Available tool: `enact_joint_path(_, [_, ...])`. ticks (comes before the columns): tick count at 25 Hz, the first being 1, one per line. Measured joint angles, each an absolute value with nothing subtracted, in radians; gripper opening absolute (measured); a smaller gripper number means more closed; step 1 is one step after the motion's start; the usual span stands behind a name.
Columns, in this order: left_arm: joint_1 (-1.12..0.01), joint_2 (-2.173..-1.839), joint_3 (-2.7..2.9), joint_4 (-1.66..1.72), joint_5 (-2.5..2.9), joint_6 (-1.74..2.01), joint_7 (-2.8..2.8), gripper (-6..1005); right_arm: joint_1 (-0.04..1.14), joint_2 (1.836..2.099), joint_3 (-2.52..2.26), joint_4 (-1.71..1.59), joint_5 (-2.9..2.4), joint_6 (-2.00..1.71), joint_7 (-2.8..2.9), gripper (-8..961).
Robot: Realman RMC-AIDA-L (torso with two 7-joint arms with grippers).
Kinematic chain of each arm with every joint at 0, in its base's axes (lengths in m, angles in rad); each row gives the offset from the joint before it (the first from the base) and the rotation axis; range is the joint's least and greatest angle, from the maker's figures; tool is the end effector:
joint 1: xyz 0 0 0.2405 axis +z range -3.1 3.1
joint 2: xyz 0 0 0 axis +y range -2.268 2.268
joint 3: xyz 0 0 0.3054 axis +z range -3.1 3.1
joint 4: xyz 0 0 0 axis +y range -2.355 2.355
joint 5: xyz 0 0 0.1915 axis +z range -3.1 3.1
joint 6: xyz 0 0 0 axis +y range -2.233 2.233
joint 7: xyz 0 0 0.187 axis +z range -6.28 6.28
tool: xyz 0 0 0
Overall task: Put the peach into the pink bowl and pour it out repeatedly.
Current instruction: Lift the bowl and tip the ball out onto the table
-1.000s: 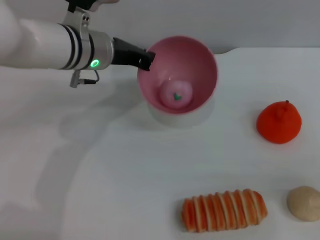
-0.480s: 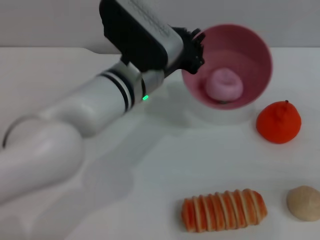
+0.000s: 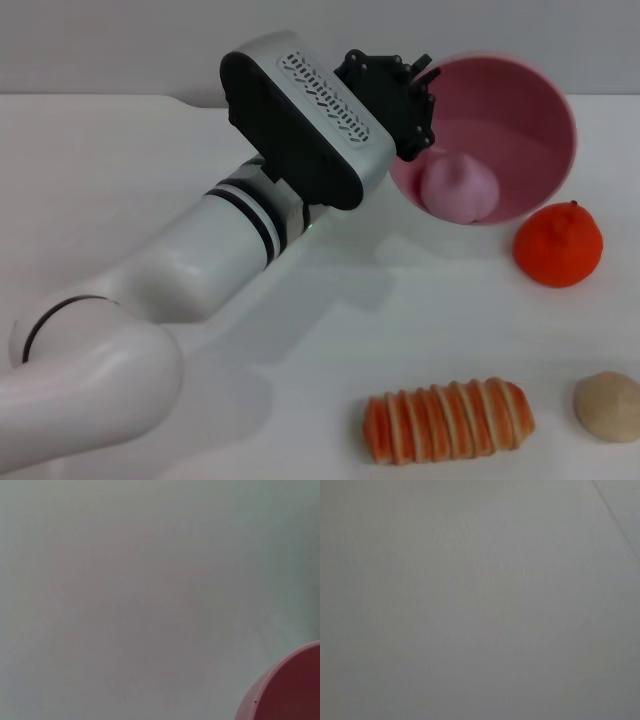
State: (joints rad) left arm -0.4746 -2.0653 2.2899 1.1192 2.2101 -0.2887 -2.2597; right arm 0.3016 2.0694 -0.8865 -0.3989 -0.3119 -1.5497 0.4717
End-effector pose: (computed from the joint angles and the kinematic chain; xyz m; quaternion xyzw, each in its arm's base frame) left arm -0.1280 0.3913 -0.1408 -0.8707 0.0273 -0.1989 0.4490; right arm 0.3321 0.3360 0.1355 -0.5199 0.0687 0.4850 0.6998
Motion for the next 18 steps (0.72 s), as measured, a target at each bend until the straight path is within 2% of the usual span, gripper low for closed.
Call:
enact_joint_path(12, [-0.424,-2.067,2.479,1.054,2.301,-0.69,-2.265,45,0.311,2.069,-0.887,-0.399,-0.317,-1.548,0.472,509])
enact_joint_path(18, [-0.418,-2.067,2.488,1.054,2.313,-0.706,-2.27,45,0.313,2.068,-0.887,-0.399,-0.317,-1.548,0.472,505])
